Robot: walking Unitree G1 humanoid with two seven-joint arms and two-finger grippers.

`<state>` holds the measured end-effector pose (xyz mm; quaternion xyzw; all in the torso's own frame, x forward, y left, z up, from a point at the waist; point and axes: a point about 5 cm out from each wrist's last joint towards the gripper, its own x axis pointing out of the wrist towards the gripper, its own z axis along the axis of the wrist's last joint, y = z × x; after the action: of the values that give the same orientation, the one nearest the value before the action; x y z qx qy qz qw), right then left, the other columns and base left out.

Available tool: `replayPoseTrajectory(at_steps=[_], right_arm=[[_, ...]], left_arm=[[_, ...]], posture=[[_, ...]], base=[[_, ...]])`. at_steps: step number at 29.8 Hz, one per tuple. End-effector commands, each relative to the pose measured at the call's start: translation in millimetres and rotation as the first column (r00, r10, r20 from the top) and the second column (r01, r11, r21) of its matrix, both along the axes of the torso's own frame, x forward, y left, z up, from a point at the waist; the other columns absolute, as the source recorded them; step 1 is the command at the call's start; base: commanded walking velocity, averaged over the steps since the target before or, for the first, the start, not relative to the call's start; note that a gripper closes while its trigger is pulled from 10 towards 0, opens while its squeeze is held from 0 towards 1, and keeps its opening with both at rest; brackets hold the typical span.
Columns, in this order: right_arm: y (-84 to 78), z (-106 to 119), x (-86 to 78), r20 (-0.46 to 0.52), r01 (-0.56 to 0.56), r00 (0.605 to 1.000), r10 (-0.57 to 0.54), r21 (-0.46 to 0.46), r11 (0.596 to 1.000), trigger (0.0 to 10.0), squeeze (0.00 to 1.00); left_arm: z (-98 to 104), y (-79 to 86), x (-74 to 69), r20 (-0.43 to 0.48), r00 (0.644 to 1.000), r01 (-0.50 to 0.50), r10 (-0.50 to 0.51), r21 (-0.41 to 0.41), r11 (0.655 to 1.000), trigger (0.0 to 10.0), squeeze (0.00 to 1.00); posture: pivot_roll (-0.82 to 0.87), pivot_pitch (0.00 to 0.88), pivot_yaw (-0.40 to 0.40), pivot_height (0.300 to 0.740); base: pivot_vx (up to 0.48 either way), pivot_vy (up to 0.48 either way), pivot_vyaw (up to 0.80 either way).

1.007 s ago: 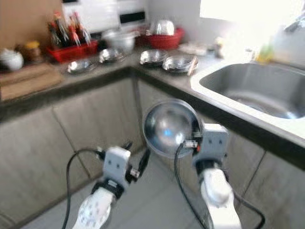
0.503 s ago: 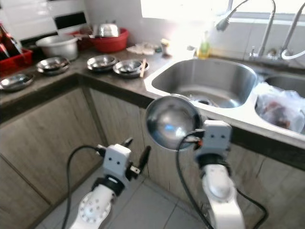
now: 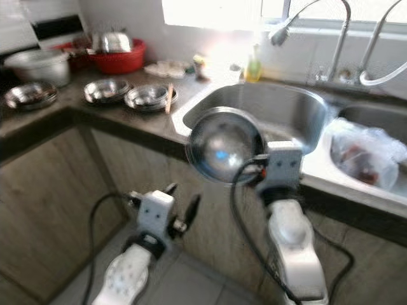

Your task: Kitchen organization

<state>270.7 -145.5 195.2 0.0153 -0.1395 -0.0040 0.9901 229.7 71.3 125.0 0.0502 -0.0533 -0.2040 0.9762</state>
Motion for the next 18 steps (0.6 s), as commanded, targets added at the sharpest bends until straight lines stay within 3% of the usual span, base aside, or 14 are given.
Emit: replayPoseTrajectory(at_steps=[1,18], right_arm=[[8.1,8.5,2.6,0.034,-0.038,0.999,0.038,0.011,0.999,10.0,0.00],[8.2,9.8,7.5,0.038,-0.047,0.998,0.047,0.005,0.999,10.0,0.00]], left_arm=[[-0.5,5.9,0.9,-0.003,1.000,-0.020,0.020,0.009,1.000,10.0,0.00],[-1.8,3.5,1.0,-0.019,1.000,-0.014,0.014,-0.008,1.000,10.0,0.00]], posture=[[0.10,0.000,-0.019,0.740],[0.10,0.000,-0.018,0.740]], base=[[0.304,0.000,0.00],[0.307,0.000,0.00]])
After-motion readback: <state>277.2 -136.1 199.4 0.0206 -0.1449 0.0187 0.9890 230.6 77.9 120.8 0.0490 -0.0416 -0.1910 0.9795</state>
